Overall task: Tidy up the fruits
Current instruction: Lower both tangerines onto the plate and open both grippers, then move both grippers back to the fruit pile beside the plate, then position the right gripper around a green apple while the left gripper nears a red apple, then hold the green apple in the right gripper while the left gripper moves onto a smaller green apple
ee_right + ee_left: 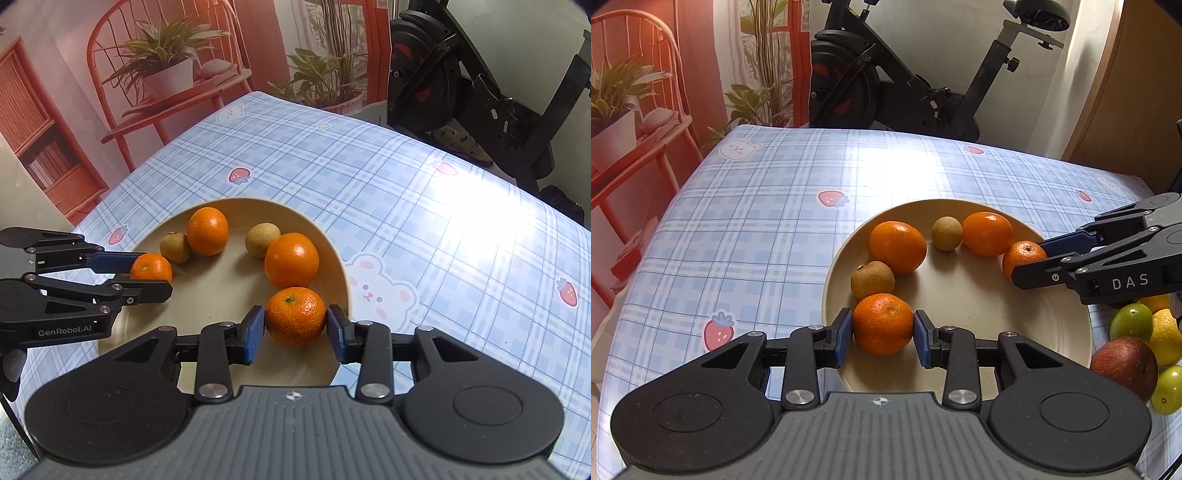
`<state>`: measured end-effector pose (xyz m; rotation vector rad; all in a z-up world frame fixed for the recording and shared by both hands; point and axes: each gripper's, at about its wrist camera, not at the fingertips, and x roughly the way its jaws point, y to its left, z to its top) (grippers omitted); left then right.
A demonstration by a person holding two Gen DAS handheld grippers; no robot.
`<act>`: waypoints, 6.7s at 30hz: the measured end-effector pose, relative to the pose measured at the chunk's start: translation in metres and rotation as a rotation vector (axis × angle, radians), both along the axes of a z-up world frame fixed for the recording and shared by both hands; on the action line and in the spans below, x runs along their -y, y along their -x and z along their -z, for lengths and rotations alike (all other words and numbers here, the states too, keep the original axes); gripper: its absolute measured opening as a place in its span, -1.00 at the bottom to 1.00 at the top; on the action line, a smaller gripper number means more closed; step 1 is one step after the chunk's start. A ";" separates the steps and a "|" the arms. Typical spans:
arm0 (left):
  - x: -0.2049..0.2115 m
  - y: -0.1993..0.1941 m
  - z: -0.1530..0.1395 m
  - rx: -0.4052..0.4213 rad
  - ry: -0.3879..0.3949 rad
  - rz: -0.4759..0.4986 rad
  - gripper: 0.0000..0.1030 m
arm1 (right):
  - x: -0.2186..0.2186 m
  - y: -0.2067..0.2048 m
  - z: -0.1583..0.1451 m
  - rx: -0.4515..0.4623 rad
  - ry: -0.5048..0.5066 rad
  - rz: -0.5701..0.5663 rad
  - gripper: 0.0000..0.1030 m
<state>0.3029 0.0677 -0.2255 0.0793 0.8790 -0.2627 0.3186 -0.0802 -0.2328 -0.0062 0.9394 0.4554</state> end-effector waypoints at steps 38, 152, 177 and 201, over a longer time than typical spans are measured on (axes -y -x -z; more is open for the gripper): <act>-0.003 0.039 -0.052 0.157 0.129 -0.113 -0.08 | 0.038 0.054 -0.067 0.181 -0.159 0.118 -0.21; 0.101 0.141 -0.034 0.151 0.124 -0.047 0.04 | 0.100 0.244 0.035 0.217 -0.273 0.423 -0.08; 0.154 0.050 -0.029 -0.014 0.178 0.118 0.01 | 0.139 0.262 0.019 0.237 -0.284 0.552 -0.09; 0.189 0.012 0.002 -0.216 0.098 0.106 0.11 | 0.152 0.259 0.026 0.205 -0.249 0.610 -0.09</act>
